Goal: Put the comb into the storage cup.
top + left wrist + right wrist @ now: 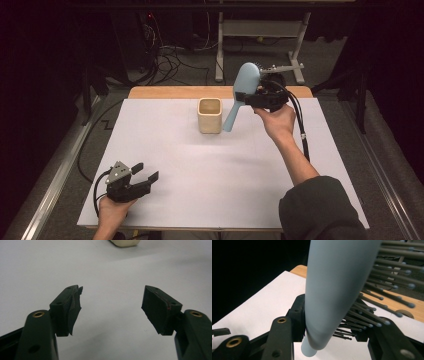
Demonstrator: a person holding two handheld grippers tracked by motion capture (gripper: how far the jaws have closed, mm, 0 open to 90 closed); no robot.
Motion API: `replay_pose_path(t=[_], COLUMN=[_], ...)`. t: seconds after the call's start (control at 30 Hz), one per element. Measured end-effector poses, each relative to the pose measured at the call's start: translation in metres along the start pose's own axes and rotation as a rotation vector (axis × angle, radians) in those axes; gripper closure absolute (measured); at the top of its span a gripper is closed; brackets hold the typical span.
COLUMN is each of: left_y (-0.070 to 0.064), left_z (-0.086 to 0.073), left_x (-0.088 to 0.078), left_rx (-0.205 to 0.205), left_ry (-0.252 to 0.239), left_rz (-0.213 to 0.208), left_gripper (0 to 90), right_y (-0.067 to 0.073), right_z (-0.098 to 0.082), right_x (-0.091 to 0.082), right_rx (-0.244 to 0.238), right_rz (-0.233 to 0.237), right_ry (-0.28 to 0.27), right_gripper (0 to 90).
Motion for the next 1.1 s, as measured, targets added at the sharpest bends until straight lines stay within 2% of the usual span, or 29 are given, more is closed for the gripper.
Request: replay_pose_path(t=[0.57,1.1], left_y=[0.002,0.004], left_z=[0.0,0.0], left_x=[0.0,-0.001], left_rx=[-0.009,-0.02], left_ry=[0.001,-0.002], left_rz=[0.008,0.01], left_gripper=[32.3,32.8], right_y=[-0.002,0.001], right_z=[0.02,0.039], right_x=[0.014,0.032], right_rx=[-0.005,-0.019], right_rz=[-0.044,-0.063], right_ry=[-0.017,-0.004], right_gripper=[55.4,55.4])
Point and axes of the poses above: each handheld gripper's, and its own axes: x roughly forward along the jaws, z roughly out of its top, y roughly to its left, the point moved 5 cm from there along x, roughly forward along the jaws, and after that the axes turned 13 degrees about z, right-handed, at the moved point
